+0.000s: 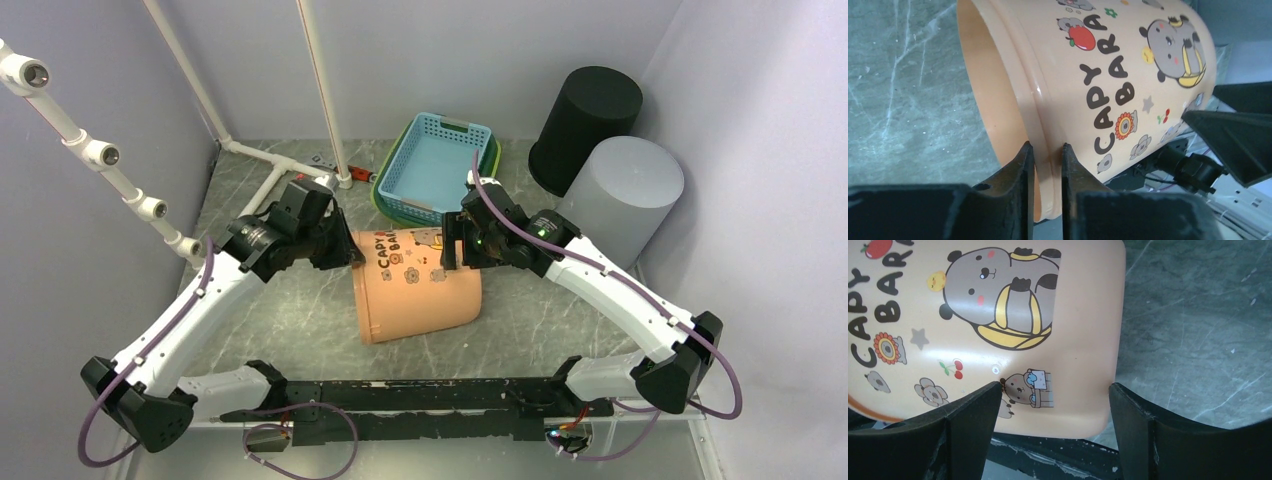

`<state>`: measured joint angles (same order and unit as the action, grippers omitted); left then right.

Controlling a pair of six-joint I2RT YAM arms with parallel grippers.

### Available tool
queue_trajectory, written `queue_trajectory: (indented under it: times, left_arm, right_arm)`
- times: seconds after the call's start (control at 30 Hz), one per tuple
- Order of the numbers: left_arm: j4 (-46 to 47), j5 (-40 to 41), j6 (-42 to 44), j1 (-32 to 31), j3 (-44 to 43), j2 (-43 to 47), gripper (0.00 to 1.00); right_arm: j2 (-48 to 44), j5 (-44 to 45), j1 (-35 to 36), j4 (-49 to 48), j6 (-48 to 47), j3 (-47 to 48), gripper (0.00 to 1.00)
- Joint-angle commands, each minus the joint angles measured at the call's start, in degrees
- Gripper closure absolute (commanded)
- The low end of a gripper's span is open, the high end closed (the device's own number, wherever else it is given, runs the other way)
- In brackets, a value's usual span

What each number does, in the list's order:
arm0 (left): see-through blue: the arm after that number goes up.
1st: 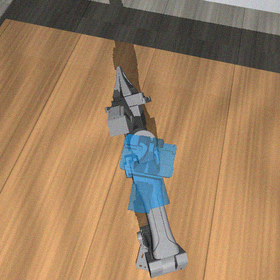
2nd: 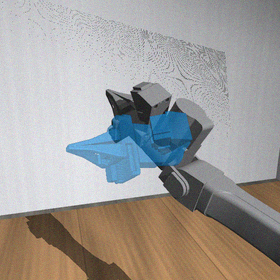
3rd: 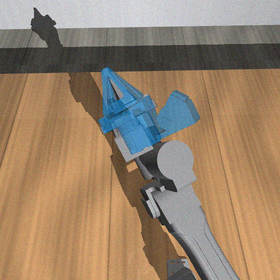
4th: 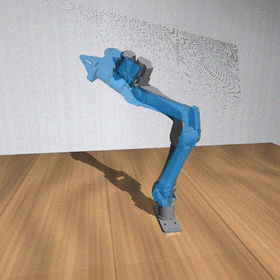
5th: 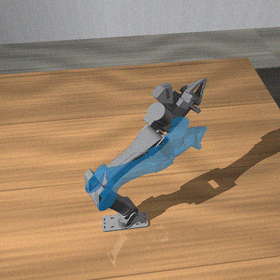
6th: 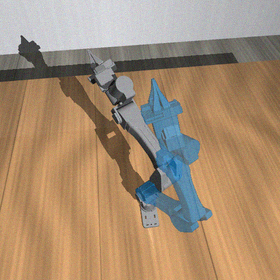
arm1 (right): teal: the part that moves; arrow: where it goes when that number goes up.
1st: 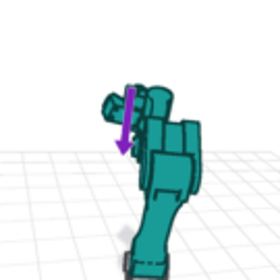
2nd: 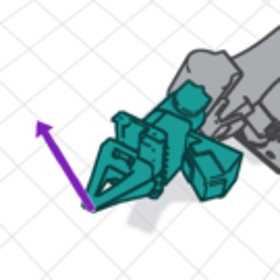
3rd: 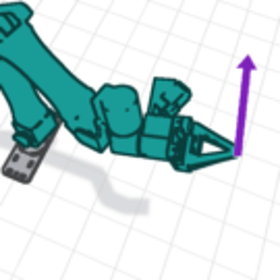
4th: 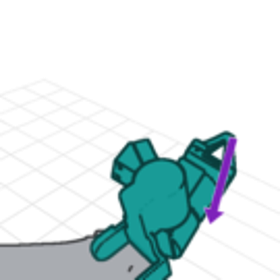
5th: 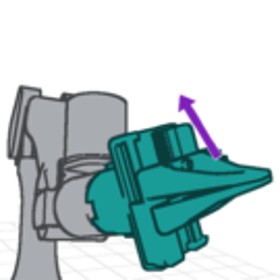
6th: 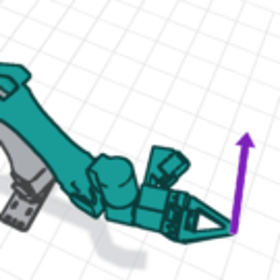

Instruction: Turn the large container upside down

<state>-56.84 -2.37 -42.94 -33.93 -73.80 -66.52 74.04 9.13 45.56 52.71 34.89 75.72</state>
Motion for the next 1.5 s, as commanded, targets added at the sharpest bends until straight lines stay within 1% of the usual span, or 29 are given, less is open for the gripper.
queue_trajectory:
  times: [0.0, 0.07, 0.17, 0.3, 0.37, 0.5, 0.53, 0.6, 0.7, 0.77, 0.8, 0.87, 1.0, 1.07, 1.3, 1.37, 1.47]
  left_arm:
    - [0.7, 2.3, -0.9, -0.4, 5.2, 1.6, 0.91]
    - [2.1, 2.3, -2.2, -0.4, 7.1, 2.9, 0.97]
    - [3.7, 4.7, -3.1, -0.3, 9.4, 4.7, 0.97]
    - [5.0, 5.3, -2.4, 0.5, 10.9, 6.1, 0.97]
    - [7.2, 1.8, -1.0, 3.0, 12.3, 7.0, 0.97]
    - [13.6, -13.8, 3.0, 12.9, 17.1, 9.4, 0.97]
    - [14.7, -16.6, 3.8, 15.0, 18.1, 9.9, 0.97]
    - [16.6, -21.4, 5.4, 19.1, 19.7, 11.2, 0.97]
    - [17.8, -27.7, 7.9, 23.7, 21.6, 12.7, 0.98]
    - [20.2, -33.6, 8.5, 26.5, 23.9, 13.2, 0.97]
    - [20.4, -35.2, 8.6, 27.8, 24.7, 13.3, 0.97]
    - [20.2, -36.9, 9.2, 29.8, 25.8, 13.7, 0.97]
    - [22.7, -40.6, 7.9, 34.4, 29.0, 15.1, 0.97]
    - [23.2, -42.5, 8.1, 37.1, 29.3, 14.3, 0.97]
    - [23.3, -46.0, 10.2, 42.3, 28.5, 12.5, 0.97]
    - [22.6, -45.6, 11.0, 43.7, 28.3, 12.5, 0.97]
    - [24.2, -48.0, 10.6, 46.1, 29.3, 12.0, 0.97]
  right_arm:
    - [0.3, -0.6, 0.4, 3.3, 0.3, 1.1, 0.18]
    - [-0.8, -0.4, 0.4, 3.2, 0.2, 1.3, 0.16]
    - [-2.5, -0.1, 0.4, 2.6, 0.4, 1.5, 0.13]
    - [-4.4, 0.5, 0.3, 2.5, 0.8, 2.3, 0.1]
    - [-5.3, 1.1, 0.3, 2.7, 1.0, 2.6, 0.09]
    - [-7.3, 2.3, 0.2, 3.2, 1.4, 3.5, 0.05]
    - [-7.9, 2.5, 0.2, 3.0, 1.4, 3.6, 0.04]
    - [-9.1, 2.8, 0.0, 2.8, 1.7, 3.6, 0.03]
    - [-10.3, 2.6, -0.4, 2.2, 1.7, 3.3, 0.01]
    - [-10.8, 2.4, -0.5, 1.8, 1.8, 3.1, 0.01]
    - [-10.8, 2.2, -0.6, 1.7, 1.8, 3.3, 0.01]
    - [-10.6, 2.0, -0.7, 2.0, 1.8, 3.7, 0.01]
    - [-10.7, 1.2, -0.7, 1.8, 1.7, 3.3, 0.0]
    - [-10.5, 0.4, -0.7, 1.7, 1.7, 3.4, 0.0]
    - [-12.2, -2.7, -0.8, -0.1, 1.8, 3.7, 0.0]
    - [-12.9, -4.4, -0.9, -1.4, 1.4, 3.6, 0.0]
    - [-12.9, -8.7, -1.1, -3.3, 1.1, 3.4, 0.0]
